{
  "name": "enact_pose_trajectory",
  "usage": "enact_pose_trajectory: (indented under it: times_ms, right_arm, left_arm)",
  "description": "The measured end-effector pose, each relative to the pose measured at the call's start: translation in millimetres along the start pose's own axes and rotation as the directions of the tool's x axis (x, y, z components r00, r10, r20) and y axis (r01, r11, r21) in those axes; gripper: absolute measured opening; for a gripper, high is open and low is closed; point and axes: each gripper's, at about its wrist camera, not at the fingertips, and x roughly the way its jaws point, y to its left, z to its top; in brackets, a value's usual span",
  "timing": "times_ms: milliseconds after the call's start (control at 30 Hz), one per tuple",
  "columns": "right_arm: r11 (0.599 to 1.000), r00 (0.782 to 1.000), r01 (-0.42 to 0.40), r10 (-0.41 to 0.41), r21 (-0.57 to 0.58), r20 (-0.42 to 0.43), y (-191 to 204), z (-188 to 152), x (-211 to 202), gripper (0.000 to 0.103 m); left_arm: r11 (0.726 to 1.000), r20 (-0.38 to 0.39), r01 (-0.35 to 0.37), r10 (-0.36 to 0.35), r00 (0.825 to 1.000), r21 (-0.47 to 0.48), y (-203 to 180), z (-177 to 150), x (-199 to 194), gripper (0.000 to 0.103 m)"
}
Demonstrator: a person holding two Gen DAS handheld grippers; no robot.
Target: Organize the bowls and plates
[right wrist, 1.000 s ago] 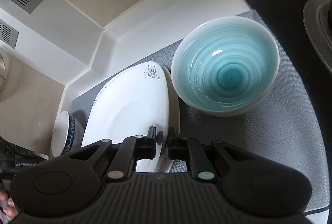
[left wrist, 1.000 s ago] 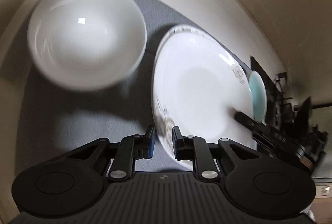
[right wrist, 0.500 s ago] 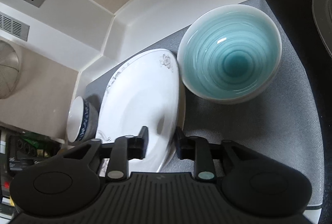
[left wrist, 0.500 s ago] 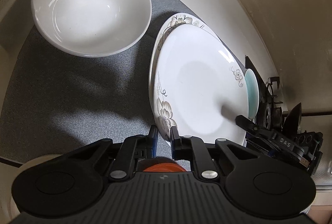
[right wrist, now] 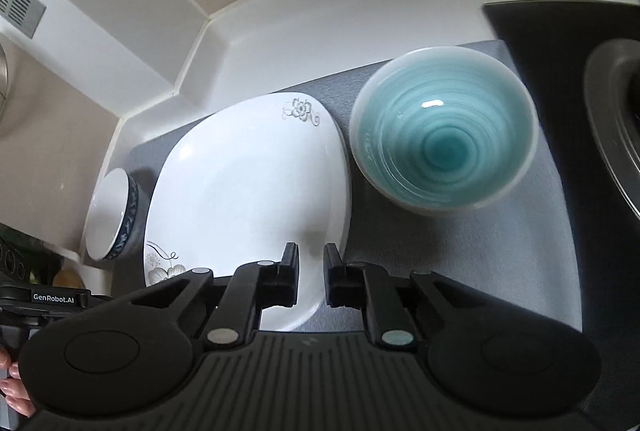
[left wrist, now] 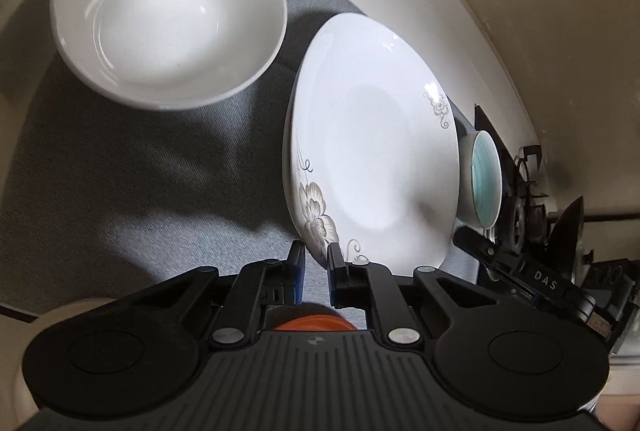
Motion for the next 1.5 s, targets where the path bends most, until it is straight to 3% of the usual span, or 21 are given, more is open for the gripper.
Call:
enact_pose_trajectory:
  times_ms: [200,400,500,633,700,733,767,900,967,1067,1200,1300,1500]
  right_arm:
    - [1.000,1.000,0.009,-0.009,0.006,0.005,-1,-24,1,0.018]
    - [1.000,1.000,0.009,-0.009,-0.010,-0.007,11,-34,-1,0.018]
    - [1.000,1.000,0.010,-0.010,0.005,0.008,10,-41,-13,0.018]
    - [1.000,1.000,0.000,0.000,-0.015,-0.023,19,-70,-22,0.018]
    - [0.998,0.998,0.013,-0.016,-0.057,-0.058,26,-88,-19,0.019]
    - [0.998,0.997,0.009,-0.013,-0.058,-0.075,27,-96,-16,0.020]
    - [0.999,0.996,0.000,-0.004,-0.047,-0.091,27,-103,-14,0.025]
    - [0.997,0.988,-0.033,0.021,-0.075,-0.150,36,-120,-3,0.037]
    - [0.989,0.986,-0.012,-0.013,-0.147,-0.168,43,-125,1,0.036]
    - [0.977,0.986,0.055,-0.086,-0.204,-0.143,40,-128,1,0.006]
    - [0.989,0.991,0.112,-0.119,-0.100,-0.067,12,-118,-14,0.005]
    - [0.993,0.992,0.104,-0.107,-0.047,-0.065,-3,-114,-22,0.009]
    - [0.988,0.993,0.107,-0.112,-0.115,-0.038,1,-127,-32,0.013]
  left_arm:
    - [0.993,0.051,-0.067,0.062,0.997,0.100,-12,4,-4,0.012]
    - [0.988,0.063,-0.109,0.102,0.993,0.107,-14,12,-6,0.012]
    - [0.985,0.065,-0.113,0.105,0.992,0.134,-20,3,-13,0.012]
    - [0.968,0.071,-0.173,0.162,0.984,0.183,-36,-20,-26,0.013]
    - [0.951,0.087,-0.214,0.200,0.976,0.221,-47,-35,-30,0.032]
    - [0.943,0.095,-0.235,0.219,0.971,0.234,-52,-40,-30,0.052]
    - [0.934,0.103,-0.256,0.238,0.966,0.248,-56,-46,-29,0.062]
    - [0.895,0.106,-0.316,0.297,0.949,0.316,-70,-62,-21,0.062]
    - [0.897,0.079,-0.303,0.294,0.953,0.322,-70,-64,-19,0.062]
    - [0.892,0.070,-0.310,0.304,0.950,0.330,-71,-67,-18,0.063]
    - [0.888,0.050,-0.309,0.311,0.949,0.340,-75,-68,-14,0.064]
    - [0.894,0.004,-0.290,0.307,0.952,0.342,-76,-69,-3,0.064]
    - [0.899,-0.080,-0.258,0.304,0.949,0.355,-77,-75,18,0.066]
